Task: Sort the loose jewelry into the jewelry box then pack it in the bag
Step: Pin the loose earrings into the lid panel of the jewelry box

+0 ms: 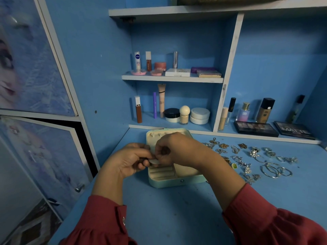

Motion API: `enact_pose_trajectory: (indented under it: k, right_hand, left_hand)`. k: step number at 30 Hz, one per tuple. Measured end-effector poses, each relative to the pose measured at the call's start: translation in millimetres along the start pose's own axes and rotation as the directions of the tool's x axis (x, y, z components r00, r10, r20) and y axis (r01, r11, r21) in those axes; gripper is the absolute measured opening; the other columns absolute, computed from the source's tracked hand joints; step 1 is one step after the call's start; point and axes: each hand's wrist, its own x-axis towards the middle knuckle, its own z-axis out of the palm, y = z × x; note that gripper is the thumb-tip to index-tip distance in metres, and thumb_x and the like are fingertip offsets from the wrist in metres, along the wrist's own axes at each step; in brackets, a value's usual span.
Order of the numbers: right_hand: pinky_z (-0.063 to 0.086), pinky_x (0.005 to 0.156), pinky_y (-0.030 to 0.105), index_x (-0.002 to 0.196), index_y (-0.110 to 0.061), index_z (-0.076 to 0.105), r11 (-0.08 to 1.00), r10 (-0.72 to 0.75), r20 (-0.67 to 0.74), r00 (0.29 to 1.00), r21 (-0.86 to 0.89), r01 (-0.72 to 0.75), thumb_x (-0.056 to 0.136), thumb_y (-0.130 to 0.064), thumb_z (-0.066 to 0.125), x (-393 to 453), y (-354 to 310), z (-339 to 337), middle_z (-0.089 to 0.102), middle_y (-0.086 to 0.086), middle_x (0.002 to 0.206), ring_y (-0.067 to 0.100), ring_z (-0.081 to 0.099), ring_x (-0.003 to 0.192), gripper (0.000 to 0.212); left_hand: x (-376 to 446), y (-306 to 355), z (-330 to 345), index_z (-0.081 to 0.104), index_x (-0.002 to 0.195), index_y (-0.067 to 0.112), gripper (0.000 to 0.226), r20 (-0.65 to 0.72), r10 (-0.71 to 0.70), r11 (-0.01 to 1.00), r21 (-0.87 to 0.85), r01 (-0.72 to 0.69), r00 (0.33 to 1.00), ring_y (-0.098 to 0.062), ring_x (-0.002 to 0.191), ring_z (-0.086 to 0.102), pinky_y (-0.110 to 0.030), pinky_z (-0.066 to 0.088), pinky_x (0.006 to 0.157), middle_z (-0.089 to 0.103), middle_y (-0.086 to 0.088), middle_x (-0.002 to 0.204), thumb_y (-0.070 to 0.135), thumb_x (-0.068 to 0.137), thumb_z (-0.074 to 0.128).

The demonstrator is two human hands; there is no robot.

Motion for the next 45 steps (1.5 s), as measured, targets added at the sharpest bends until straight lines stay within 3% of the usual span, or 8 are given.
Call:
enact_pose_trajectory:
  k: [15, 17, 19, 23, 28, 36, 40, 45]
  right_hand:
    - [0.050, 0.078, 0.034, 0.092, -0.018, 0.070, 0.993, -0.005, 0.018, 1.000, -0.117, 0.007, 0.087, -0.023, 0.059, 1.6, -7.2, -0.1, 0.067, 0.004, 0.093, 0.021, 0.059, 0.088, 0.013]
    - [0.049, 0.072, 0.028, 0.096, -0.019, 0.071, 0.996, -0.022, 0.012, 1.000, -0.090, 0.023, 0.088, -0.023, 0.060, -1.0, -5.5, -3.0, 0.067, 0.002, 0.094, 0.017, 0.058, 0.085, 0.014]
    - [0.040, 0.055, 0.009, 0.102, -0.021, 0.071, 0.998, -0.024, 0.010, 1.000, -0.064, 0.024, 0.090, -0.023, 0.059, -4.3, -3.0, -7.4, 0.066, -0.002, 0.096, 0.008, 0.053, 0.073, 0.017]
    - [0.038, 0.050, 0.003, 0.105, -0.023, 0.070, 0.998, -0.021, 0.013, 1.000, -0.059, 0.021, 0.092, -0.023, 0.058, -5.5, -1.9, -9.7, 0.065, -0.003, 0.098, 0.004, 0.047, 0.064, 0.018]
    - [0.048, 0.073, 0.027, 0.103, -0.021, 0.071, 0.994, -0.014, 0.019, 1.000, -0.106, 0.016, 0.091, -0.022, 0.056, -3.2, -5.8, -5.5, 0.067, 0.000, 0.100, 0.016, 0.058, 0.090, 0.019]
    - [0.048, 0.075, 0.029, 0.101, -0.023, 0.071, 0.992, -0.006, 0.004, 1.000, -0.123, 0.007, 0.090, -0.024, 0.057, -1.2, -2.9, -1.5, 0.068, -0.001, 0.097, 0.016, 0.058, 0.088, 0.018]
    - [0.041, 0.065, 0.016, 0.103, -0.026, 0.070, 0.999, 0.007, 0.011, 1.000, -0.042, -0.007, 0.092, -0.027, 0.056, -6.2, 6.1, -9.3, 0.065, -0.009, 0.097, 0.001, 0.051, 0.072, 0.018]
    - [0.047, 0.081, 0.023, 0.111, -0.027, 0.067, 0.981, 0.195, -0.077, 0.978, -0.002, -0.196, 0.096, -0.020, 0.050, -22.0, 47.0, -30.6, 0.067, -0.012, 0.104, 0.005, 0.057, 0.088, 0.023]
  left_hand:
    - [-0.3, 0.7, 1.0, 0.060, 0.068, 0.002, 0.024, -0.012, -0.005, 1.000, -0.002, 0.005, 1.000, -0.005, 0.033, 0.041, -0.012, 0.028, 0.029, 0.054, -0.006, 0.049, -0.014, 0.083, 0.049]
    - [-0.4, 1.1, 1.0, 0.061, 0.068, 0.003, 0.025, -0.020, -0.012, 1.000, -0.004, 0.012, 1.000, -0.005, 0.033, 0.040, -0.012, 0.028, 0.029, 0.054, -0.006, 0.048, -0.013, 0.083, 0.048]
    - [-0.3, 2.1, 1.8, 0.059, 0.069, 0.003, 0.025, -0.020, -0.022, 1.000, -0.004, 0.022, 1.000, -0.006, 0.033, 0.040, -0.012, 0.028, 0.029, 0.055, -0.007, 0.048, -0.012, 0.083, 0.046]
    - [0.3, 2.0, 2.0, 0.057, 0.070, 0.003, 0.023, -0.029, -0.033, 0.999, -0.011, 0.033, 0.999, -0.007, 0.032, 0.041, -0.013, 0.028, 0.029, 0.055, -0.009, 0.048, -0.011, 0.083, 0.044]
    - [0.7, 0.5, 0.5, 0.060, 0.071, 0.002, 0.023, -0.041, -0.026, 1.000, -0.003, 0.026, 0.999, -0.008, 0.034, 0.042, -0.013, 0.029, 0.029, 0.054, -0.008, 0.050, -0.010, 0.084, 0.045]
    - [2.0, 0.2, -0.6, 0.059, 0.070, 0.002, 0.023, -0.027, -0.013, 1.000, 0.012, 0.013, 1.000, -0.008, 0.034, 0.042, -0.014, 0.029, 0.029, 0.053, -0.010, 0.052, -0.011, 0.084, 0.046]
    - [-0.3, 1.3, -2.3, 0.053, 0.071, 0.007, 0.023, 0.001, -0.009, 1.000, -0.008, 0.009, 1.000, -0.007, 0.033, 0.044, -0.013, 0.029, 0.029, 0.058, -0.017, 0.058, -0.012, 0.084, 0.049]
    - [-1.0, 1.4, -7.8, 0.057, 0.080, 0.010, 0.012, 0.045, 0.010, 0.996, -0.086, -0.006, 0.999, -0.005, 0.036, 0.041, -0.012, 0.032, 0.031, 0.066, -0.021, 0.068, -0.001, 0.086, 0.057]
